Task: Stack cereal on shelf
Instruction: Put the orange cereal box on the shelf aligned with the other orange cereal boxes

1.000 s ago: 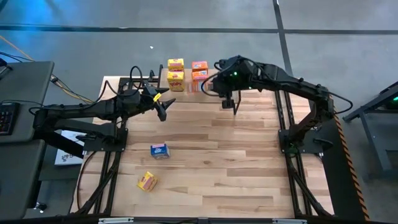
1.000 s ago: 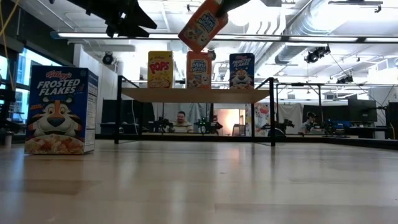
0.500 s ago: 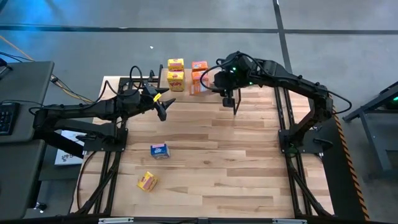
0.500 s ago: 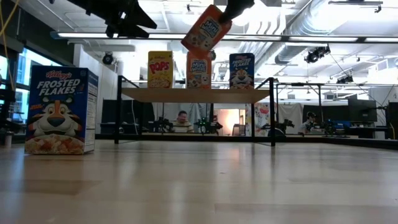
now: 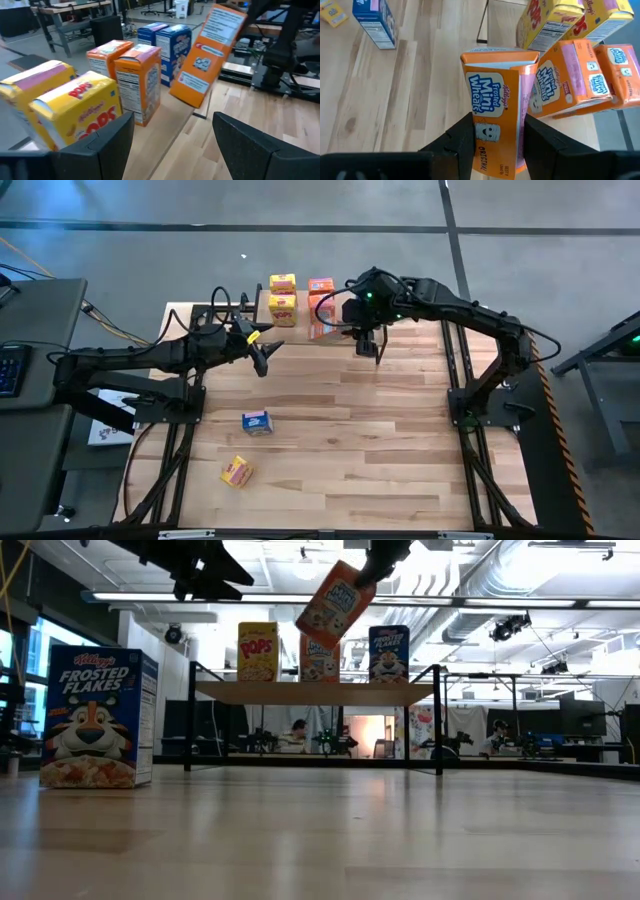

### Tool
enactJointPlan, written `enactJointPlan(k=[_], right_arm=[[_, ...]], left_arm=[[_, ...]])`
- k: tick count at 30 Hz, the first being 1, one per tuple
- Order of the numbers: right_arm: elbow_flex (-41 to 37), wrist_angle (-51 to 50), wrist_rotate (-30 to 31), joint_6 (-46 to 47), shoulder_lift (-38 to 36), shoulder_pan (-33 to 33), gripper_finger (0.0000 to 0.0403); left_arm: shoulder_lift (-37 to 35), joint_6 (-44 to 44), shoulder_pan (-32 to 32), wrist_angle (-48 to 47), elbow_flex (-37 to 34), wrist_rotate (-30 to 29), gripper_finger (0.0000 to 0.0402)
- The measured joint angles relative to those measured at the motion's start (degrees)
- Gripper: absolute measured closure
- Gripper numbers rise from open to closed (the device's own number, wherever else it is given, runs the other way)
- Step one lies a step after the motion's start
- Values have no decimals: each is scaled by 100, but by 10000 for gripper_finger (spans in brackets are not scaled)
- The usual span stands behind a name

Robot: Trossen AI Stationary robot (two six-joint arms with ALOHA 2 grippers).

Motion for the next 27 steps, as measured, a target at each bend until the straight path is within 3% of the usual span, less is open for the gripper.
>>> enactJointPlan(k=[13,23,27], right_arm=[[0,-93,-288,-36,4,52,273],[-22,-293,-451,-22,4,52,273],[-22,-328,-698,-22,4,52,273]], left_arm=[[60,-496,230,180,-5,72,94],[511,-490,69,644,-4,152,92],[779,-82,-129,765,-4,190,92]])
